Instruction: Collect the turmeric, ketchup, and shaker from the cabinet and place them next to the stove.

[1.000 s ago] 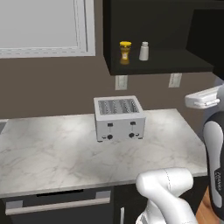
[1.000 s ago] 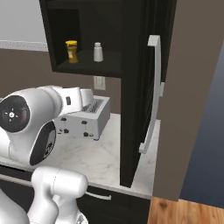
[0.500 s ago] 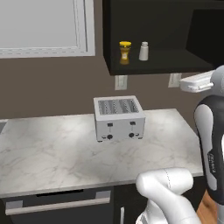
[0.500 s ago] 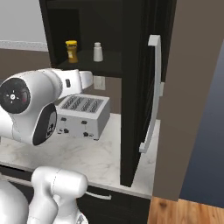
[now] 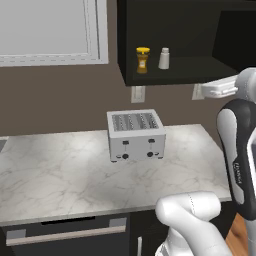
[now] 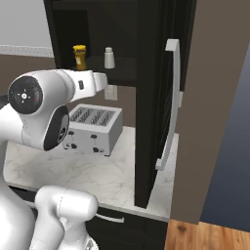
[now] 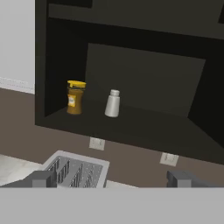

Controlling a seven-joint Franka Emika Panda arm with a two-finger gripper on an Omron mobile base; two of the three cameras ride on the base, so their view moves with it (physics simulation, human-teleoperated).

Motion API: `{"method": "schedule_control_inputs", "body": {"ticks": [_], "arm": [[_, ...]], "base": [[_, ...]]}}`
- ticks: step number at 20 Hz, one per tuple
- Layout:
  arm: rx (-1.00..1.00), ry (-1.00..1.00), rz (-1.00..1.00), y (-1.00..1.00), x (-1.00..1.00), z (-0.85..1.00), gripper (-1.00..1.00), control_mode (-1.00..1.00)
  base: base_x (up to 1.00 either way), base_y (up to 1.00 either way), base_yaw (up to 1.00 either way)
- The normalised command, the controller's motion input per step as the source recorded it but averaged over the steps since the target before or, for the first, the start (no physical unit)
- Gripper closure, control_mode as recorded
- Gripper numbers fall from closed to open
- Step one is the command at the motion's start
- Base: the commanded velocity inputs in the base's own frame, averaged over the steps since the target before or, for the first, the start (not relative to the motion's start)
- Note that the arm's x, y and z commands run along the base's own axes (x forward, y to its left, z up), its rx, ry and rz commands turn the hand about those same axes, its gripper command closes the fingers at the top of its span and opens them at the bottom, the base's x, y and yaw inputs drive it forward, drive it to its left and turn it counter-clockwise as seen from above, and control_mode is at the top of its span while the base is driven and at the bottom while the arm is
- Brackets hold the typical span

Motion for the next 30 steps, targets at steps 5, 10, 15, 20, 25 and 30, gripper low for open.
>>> {"method": "schedule_control_inputs", "body": {"ticks": [5, 10, 15, 20, 25, 30], "arm": [[0.0, 0.0, 0.0, 0.0, 0.18, 0.0, -1.0, -1.0], [0.0, 0.0, 0.0, 0.0, 0.29, 0.0, -1.0, -1.0], [0.0, 0.0, 0.0, 0.05, 0.42, 0.0, -1.0, -1.0], [0.0, 0.0, 0.0, 0.02, 0.51, 0.0, -1.0, -1.0], [0.01, 0.0, 0.0, 0.06, 0.54, -0.02, -1.0, -1.0], [0.14, -0.04, 0.05, -0.1, 0.45, -0.09, -1.0, -1.0]], "base": [[0.0, 0.0, 0.0], [0.0, 0.0, 0.0], [0.0, 0.0, 0.0], [0.0, 0.0, 0.0], [0.0, 0.0, 0.0], [0.0, 0.0, 0.0]]}}
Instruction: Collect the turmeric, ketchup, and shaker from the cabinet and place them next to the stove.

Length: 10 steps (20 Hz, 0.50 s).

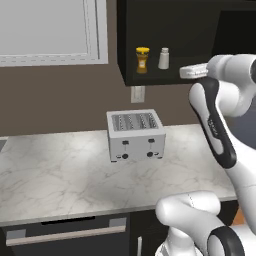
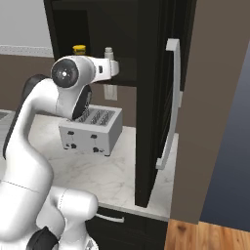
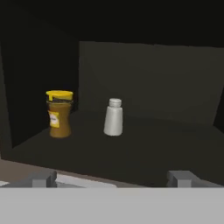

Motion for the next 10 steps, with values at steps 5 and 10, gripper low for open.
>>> {"method": "schedule_control_inputs", "body": {"ticks": [5, 10], "arm": [[0.22, -0.05, 0.09, -0.14, 0.4, 0.0, -1.0, -1.0], [0.12, 0.01, 0.03, -0.12, 0.31, 0.0, -1.0, -1.0]], "base": [[0.0, 0.0, 0.0], [0.0, 0.0, 0.0]]}}
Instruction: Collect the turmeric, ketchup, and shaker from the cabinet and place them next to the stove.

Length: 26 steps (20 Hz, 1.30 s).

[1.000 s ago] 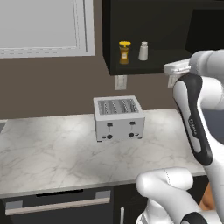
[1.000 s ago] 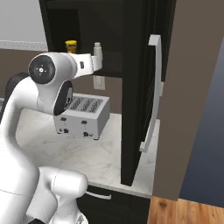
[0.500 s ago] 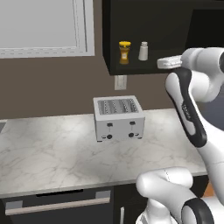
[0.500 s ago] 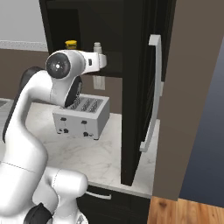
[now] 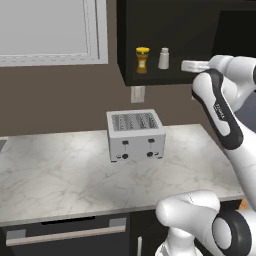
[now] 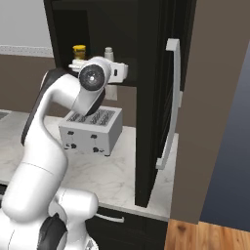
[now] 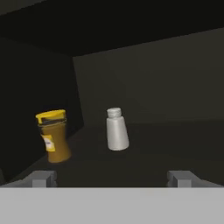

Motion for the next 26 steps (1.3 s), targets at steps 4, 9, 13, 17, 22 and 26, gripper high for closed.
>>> {"method": "schedule_control_inputs", "body": {"ticks": [4, 9, 13, 17, 22, 26], "arm": [[0.0, 0.05, 0.0, -0.05, 0.2, 0.0, -1.0, -1.0], [0.0, 0.02, 0.0, -0.01, 0.26, 0.0, -1.0, -1.0], [-0.01, 0.0, 0.0, 0.0, 0.26, 0.0, -1.0, -1.0], [-0.02, 0.0, 0.03, 0.0, 0.27, 0.0, -1.0, -1.0], [-0.01, 0.0, 0.04, 0.0, 0.26, 0.0, -1.0, -1.0], [-0.07, 0.02, 0.03, 0.01, 0.3, 0.0, -1.0, -1.0]], "base": [[0.0, 0.0, 0.0], [0.0, 0.0, 0.0], [0.0, 0.0, 0.0], [0.0, 0.0, 0.0], [0.0, 0.0, 0.0], [0.0, 0.0, 0.0]]}}
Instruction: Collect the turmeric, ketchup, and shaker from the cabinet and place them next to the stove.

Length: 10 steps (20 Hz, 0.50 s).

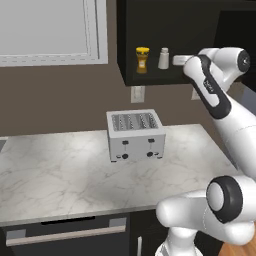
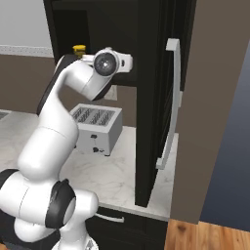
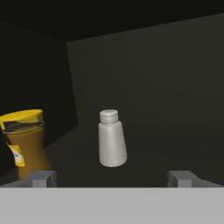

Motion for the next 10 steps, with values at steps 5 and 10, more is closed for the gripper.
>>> {"method": "schedule_control_inputs", "body": {"ticks": [5, 10], "arm": [[-0.09, 0.05, 0.04, 0.0, 0.28, 0.0, -1.0, -1.0], [-0.09, 0.07, 0.02, 0.0, 0.28, 0.0, -1.0, -1.0]], "base": [[0.0, 0.0, 0.0], [0.0, 0.0, 0.0]]}}
